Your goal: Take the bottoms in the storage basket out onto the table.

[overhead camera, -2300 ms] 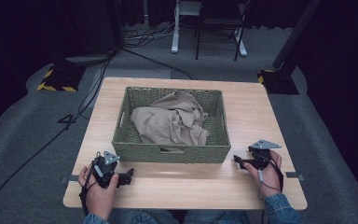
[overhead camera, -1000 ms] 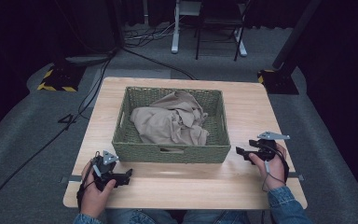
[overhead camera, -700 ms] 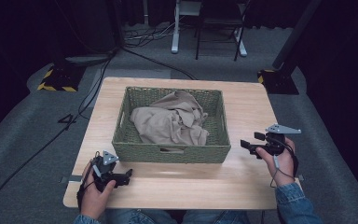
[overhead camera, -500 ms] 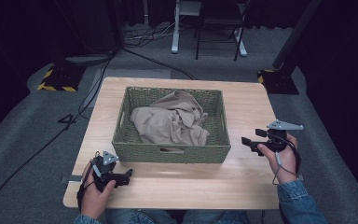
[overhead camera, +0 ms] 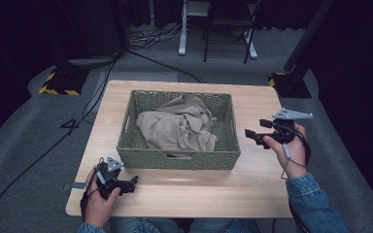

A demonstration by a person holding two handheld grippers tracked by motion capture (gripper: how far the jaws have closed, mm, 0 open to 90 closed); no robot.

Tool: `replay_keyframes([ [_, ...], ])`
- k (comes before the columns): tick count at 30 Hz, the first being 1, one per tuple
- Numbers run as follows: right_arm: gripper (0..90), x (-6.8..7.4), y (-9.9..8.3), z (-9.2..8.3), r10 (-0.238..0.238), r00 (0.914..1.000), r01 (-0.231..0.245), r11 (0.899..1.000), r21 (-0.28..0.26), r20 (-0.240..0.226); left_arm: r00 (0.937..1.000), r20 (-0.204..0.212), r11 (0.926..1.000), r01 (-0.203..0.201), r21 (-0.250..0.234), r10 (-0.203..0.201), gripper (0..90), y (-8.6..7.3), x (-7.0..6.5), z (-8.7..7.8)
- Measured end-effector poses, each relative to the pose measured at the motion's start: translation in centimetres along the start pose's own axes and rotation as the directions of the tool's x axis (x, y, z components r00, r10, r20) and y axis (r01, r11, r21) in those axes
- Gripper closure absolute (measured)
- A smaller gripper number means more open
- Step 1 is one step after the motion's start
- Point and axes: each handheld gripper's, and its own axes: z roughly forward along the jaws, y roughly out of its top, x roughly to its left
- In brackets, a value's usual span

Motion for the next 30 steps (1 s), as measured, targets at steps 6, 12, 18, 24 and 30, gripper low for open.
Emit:
replay_keyframes([
  [6, 18.0, 2.1, 3.1, 2.7, -0.051, 0.9977, 0.051, 0.999, 0.012, -0.046, 1.0, -0.003, 1.0, -0.002, -0.002, 0.002, 0.2, 0.0, 0.0, 0.0],
  [12, 17.8, 3.0, 4.9, 5.2, -0.051, 0.9956, 0.052, 0.998, 0.018, -0.079, 1.0, -0.001, 1.0, -0.002, -0.002, 0.002, 0.4, 0.0, 0.1, 0.0],
  [18, 16.7, 4.1, 6.3, 7.4, -0.067, 0.993, 0.069, 0.997, 0.022, -0.097, 1.0, -0.003, 1.0, -0.002, -0.002, 0.002, 0.4, 0.0, 0.0, 0.0],
  [24, 16.1, 5.2, 6.9, 9.7, -0.067, 0.9921, 0.071, 0.997, 0.034, -0.106, 1.0, -0.003, 1.0, -0.003, -0.002, 0.003, 0.3, 0.0, 0.0, 0.0],
  [30, 16.1, 6.7, 7.9, 12.0, -0.104, 0.991, 0.109, 0.992, 0.058, -0.084, 1.0, -0.002, 1.0, 0.001, -0.001, -0.001, 0.3, -0.1, 0.0, -0.1],
])
